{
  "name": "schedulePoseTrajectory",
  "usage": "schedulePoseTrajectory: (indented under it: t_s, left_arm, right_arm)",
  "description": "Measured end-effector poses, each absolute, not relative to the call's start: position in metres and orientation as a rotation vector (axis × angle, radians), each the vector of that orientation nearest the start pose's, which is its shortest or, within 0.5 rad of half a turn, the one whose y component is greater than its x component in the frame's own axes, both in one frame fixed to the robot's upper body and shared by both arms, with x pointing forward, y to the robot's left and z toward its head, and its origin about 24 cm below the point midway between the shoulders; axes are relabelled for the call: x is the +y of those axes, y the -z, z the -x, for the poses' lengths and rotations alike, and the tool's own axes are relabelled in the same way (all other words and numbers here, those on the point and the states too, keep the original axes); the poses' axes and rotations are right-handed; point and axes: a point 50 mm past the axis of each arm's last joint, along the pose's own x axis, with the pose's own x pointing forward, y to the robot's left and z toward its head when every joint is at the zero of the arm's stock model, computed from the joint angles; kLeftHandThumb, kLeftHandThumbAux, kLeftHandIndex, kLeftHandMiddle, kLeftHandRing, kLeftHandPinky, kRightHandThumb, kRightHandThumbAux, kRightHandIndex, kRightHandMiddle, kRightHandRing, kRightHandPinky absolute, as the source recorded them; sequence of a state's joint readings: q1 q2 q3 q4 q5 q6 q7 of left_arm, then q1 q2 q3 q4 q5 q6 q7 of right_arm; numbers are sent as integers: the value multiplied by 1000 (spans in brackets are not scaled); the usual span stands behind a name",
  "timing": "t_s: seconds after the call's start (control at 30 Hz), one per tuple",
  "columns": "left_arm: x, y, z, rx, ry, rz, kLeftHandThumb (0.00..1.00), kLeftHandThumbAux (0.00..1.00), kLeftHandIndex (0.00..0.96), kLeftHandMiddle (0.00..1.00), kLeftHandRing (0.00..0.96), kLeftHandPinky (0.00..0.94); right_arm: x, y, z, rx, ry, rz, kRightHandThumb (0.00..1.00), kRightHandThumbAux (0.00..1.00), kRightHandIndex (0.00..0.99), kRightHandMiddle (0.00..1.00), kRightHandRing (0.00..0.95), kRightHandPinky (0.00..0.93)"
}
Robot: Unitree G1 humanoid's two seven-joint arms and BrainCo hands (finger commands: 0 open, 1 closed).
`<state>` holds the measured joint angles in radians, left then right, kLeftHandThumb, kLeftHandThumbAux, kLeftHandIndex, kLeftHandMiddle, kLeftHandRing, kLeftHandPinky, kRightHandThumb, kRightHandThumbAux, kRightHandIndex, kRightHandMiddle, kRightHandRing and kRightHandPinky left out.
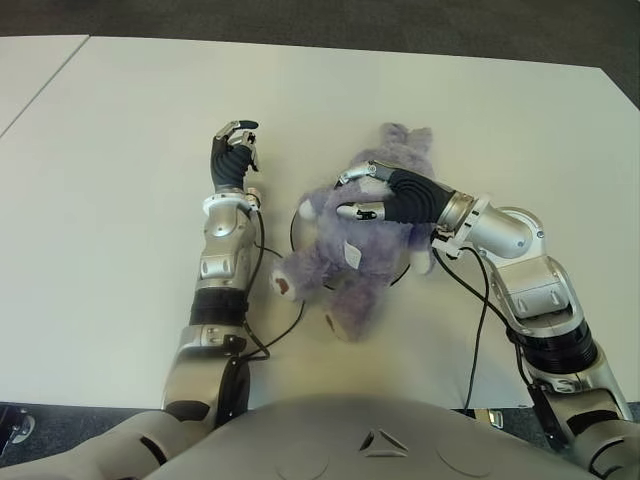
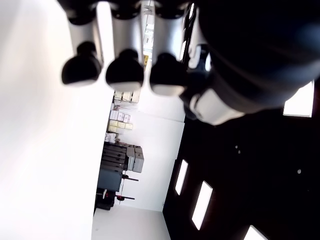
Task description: Put the doll into the plate.
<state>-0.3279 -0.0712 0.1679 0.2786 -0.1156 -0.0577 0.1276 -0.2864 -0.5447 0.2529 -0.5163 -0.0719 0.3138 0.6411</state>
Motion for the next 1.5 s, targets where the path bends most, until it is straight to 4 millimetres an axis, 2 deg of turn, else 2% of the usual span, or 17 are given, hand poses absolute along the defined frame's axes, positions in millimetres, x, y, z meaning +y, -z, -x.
schedulePoseTrajectory:
  t_s: [0.23,0.37,0.7,1.13,1.5]
  left_arm:
    - [152,-65,-312,-72,-182,226,709,704,442,851,854,819]
    - [152,-65,-312,-72,-182,226,709,704,442,851,854,819]
    - [152,-64,-313,-70,-181,227,709,704,442,849,853,824]
    - [151,-62,-313,-60,-181,228,709,704,442,846,851,824]
    - [151,-60,-314,-60,-181,228,709,704,442,845,850,817]
  right_arm:
    - [-115,-164,-248,-207,-883,676,100,328,0,0,0,0]
    - [-115,-164,-248,-202,-887,660,110,319,0,0,0,0]
    - [-116,-164,-248,-200,-890,644,232,290,0,0,0,0]
    - [-119,-164,-247,-284,-863,661,387,228,0,0,0,0]
    - [-128,-169,-251,-379,-836,666,438,198,0,0,0,0]
